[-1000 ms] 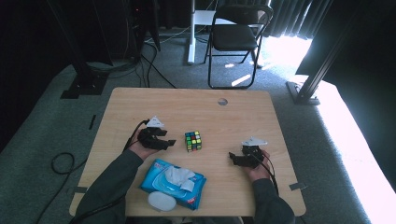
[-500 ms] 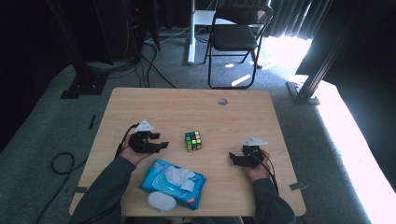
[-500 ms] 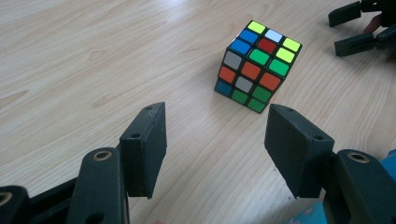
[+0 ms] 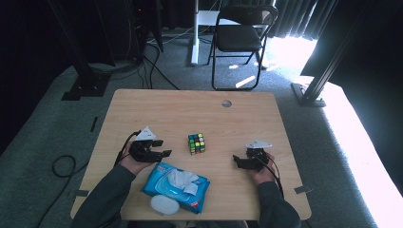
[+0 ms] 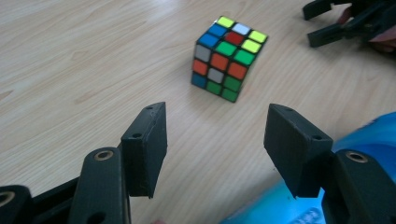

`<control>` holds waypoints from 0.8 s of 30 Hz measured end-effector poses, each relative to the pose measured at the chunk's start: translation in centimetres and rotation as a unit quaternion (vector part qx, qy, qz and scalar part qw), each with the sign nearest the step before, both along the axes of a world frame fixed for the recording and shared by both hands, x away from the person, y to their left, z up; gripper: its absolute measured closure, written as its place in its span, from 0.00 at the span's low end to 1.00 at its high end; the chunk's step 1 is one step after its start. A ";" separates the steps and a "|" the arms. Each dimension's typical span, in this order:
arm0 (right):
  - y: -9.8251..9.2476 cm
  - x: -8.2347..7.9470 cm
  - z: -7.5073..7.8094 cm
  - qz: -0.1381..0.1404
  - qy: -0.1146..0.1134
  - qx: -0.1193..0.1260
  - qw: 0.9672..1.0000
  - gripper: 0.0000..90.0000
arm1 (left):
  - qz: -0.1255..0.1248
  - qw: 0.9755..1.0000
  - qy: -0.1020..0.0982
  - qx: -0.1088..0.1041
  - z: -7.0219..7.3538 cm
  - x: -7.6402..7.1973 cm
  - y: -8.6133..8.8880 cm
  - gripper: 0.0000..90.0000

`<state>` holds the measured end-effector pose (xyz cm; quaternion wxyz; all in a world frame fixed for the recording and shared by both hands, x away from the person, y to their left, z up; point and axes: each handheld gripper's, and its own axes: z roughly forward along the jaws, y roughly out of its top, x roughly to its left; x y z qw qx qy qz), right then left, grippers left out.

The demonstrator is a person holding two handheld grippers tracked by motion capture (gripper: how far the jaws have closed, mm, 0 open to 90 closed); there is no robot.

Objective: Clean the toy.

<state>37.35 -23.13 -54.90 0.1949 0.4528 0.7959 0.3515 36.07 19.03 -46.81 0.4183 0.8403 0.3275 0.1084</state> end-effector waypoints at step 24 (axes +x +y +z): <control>0.0 0.0 0.0 0.004 0.000 0.000 1.000 0.25 | -0.061 0.998 0.007 -0.027 1.4 -3.0 -1.0 0.45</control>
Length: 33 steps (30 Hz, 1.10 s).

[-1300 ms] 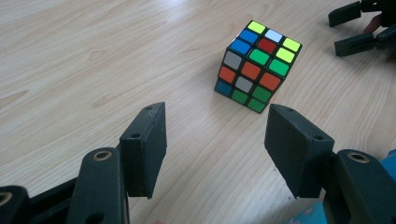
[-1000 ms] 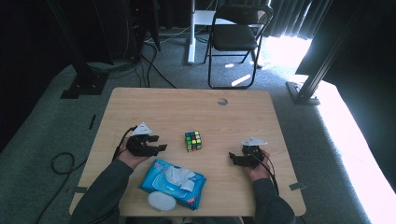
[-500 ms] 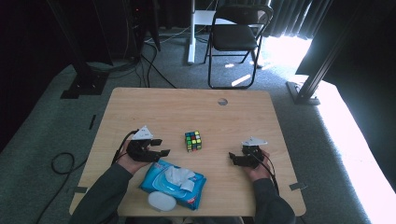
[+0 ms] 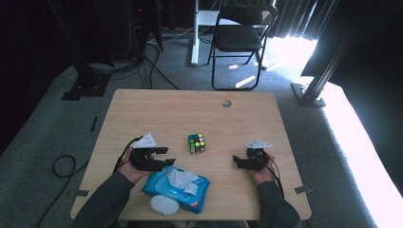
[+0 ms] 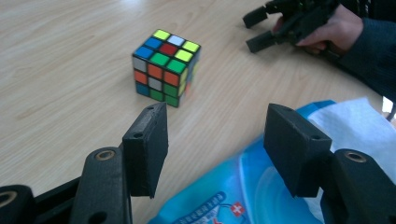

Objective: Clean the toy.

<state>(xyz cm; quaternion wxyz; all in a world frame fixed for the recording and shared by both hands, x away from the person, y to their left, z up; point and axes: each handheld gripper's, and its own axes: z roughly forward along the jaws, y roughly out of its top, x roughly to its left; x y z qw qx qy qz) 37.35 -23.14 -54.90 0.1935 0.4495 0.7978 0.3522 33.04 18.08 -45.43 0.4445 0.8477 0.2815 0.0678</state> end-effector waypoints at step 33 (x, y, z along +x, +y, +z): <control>0.0 0.0 0.0 0.001 0.000 0.000 1.000 0.25 | -0.092 0.994 0.051 0.024 -1.2 -2.4 -2.8 0.50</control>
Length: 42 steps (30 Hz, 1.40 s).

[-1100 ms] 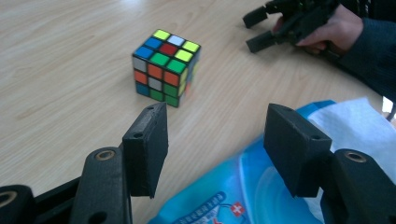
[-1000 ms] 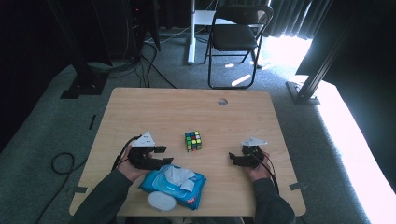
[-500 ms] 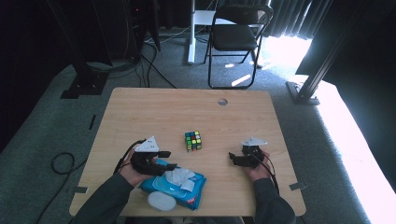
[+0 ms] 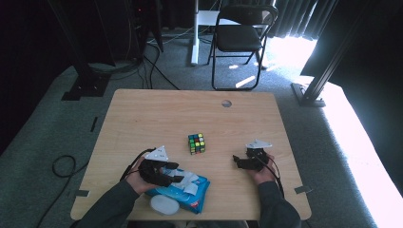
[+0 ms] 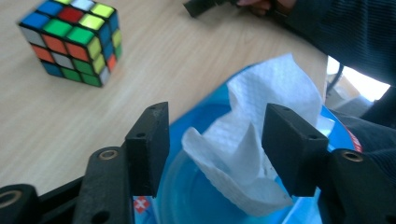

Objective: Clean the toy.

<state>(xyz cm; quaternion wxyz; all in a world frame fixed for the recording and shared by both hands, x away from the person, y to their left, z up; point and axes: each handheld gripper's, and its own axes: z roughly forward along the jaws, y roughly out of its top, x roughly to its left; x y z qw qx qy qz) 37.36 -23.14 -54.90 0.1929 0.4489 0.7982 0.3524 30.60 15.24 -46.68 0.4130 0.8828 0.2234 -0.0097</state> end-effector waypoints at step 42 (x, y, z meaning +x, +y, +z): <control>0.0 0.0 0.0 0.000 0.000 0.000 1.000 0.25 | 0.077 0.993 -0.076 -0.042 2.2 0.3 3.9 0.99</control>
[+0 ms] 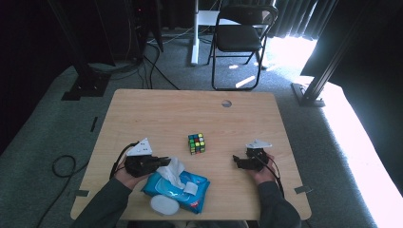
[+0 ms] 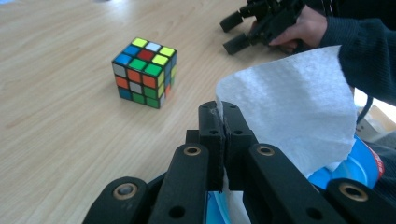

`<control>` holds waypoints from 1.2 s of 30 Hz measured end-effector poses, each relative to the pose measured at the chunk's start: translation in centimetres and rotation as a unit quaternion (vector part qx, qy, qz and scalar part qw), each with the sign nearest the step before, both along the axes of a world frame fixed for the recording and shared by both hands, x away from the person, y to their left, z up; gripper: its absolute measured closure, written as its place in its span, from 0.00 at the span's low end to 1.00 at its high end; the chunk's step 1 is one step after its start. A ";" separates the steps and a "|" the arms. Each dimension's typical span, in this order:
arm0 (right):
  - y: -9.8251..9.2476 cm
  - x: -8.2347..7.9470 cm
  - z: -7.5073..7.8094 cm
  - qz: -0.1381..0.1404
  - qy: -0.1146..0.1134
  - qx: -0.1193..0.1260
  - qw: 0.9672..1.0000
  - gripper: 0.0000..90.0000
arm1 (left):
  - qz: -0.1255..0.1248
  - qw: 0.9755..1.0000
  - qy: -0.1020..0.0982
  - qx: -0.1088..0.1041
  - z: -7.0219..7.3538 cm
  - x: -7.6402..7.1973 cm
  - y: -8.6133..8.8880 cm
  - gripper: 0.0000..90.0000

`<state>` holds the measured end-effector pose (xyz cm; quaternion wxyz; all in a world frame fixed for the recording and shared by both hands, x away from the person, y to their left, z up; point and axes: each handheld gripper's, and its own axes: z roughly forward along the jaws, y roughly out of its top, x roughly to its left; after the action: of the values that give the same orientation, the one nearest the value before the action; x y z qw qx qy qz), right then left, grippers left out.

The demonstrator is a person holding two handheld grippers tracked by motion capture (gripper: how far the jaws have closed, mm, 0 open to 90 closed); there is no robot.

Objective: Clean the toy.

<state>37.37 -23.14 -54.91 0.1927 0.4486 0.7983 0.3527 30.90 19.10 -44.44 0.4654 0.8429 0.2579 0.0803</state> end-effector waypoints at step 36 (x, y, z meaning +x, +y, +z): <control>0.0 0.1 0.0 0.003 -0.001 0.000 1.000 0.25 | 0.091 0.996 0.003 -0.026 0.4 2.0 4.8 0.99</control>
<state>37.44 -23.15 -54.91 0.1924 0.4462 0.7995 0.3532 32.88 23.89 -44.02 0.4772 0.8037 0.3371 0.1126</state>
